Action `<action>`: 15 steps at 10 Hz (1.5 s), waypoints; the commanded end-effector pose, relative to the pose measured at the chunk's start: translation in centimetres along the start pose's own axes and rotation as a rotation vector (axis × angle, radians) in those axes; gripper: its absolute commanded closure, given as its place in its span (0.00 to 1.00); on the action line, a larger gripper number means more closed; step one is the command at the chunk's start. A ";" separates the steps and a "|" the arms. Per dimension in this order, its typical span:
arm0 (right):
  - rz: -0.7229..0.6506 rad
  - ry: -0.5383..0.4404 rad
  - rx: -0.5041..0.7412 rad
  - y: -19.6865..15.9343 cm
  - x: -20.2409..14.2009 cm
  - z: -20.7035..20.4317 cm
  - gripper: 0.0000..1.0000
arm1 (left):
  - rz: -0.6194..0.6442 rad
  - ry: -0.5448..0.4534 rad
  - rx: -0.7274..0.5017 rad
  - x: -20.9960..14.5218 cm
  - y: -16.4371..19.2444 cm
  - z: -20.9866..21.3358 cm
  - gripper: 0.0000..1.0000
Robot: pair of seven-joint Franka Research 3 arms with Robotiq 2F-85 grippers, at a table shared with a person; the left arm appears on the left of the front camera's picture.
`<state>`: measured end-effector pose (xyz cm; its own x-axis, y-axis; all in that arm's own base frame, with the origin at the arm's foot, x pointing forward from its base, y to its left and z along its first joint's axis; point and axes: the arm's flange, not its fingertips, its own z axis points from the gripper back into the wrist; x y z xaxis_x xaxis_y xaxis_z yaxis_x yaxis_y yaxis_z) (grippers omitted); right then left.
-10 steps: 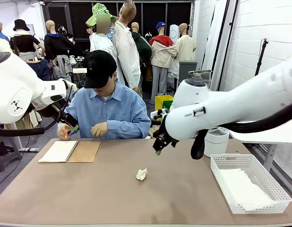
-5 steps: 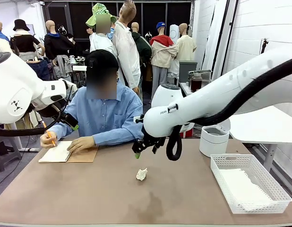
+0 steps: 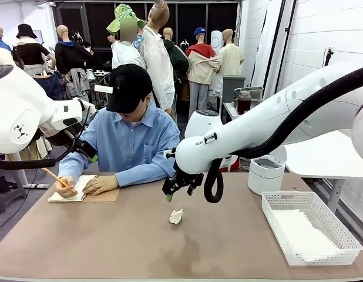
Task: Sort the paper based on its condition.
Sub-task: If a person hands you a paper, place it in the Organizing basket , and if it's crumpled, put it in the Trash can.
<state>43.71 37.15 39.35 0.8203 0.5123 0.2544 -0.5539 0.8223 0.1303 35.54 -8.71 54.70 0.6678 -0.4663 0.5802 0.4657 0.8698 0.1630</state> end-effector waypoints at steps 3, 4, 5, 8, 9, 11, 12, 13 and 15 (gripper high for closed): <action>-0.042 0.027 -0.013 -0.4 0.3 -0.6 0.00 | 0.003 0.000 -0.001 0.0 0.1 0.0 0.00; -0.063 0.040 -0.014 -0.6 0.4 -1.2 0.00 | 0.003 0.000 -0.001 0.0 0.1 0.0 0.00; -0.078 0.064 -0.013 -0.6 0.4 -2.2 0.00 | 0.003 0.000 -0.001 0.0 0.1 0.0 0.00; -0.077 0.098 -0.013 -0.1 0.6 -3.9 0.00 | 0.003 0.000 -0.001 0.0 0.1 0.0 0.00; -0.089 0.104 -0.020 -0.1 0.5 -4.5 0.00 | 0.003 0.000 -0.001 0.0 0.1 0.0 0.00; -0.102 0.117 -0.012 0.2 0.4 -5.4 0.00 | 0.003 0.000 -0.001 0.0 0.1 0.0 0.00; -0.095 0.126 -0.013 0.2 0.5 -5.6 0.00 | 0.003 0.000 -0.001 0.0 0.1 0.0 0.00; -0.090 0.136 -0.019 0.1 0.7 -5.9 0.00 | 0.003 0.000 -0.001 0.0 0.1 0.0 0.00; -0.094 0.147 -0.022 0.3 1.0 -6.7 0.00 | 0.003 0.000 -0.001 0.0 0.1 0.0 0.00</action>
<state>44.68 38.51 33.41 0.8712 0.4768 0.1168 -0.4901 0.8586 0.1502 35.54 -8.72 54.70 0.6678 -0.4663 0.5802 0.4658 0.8698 0.1630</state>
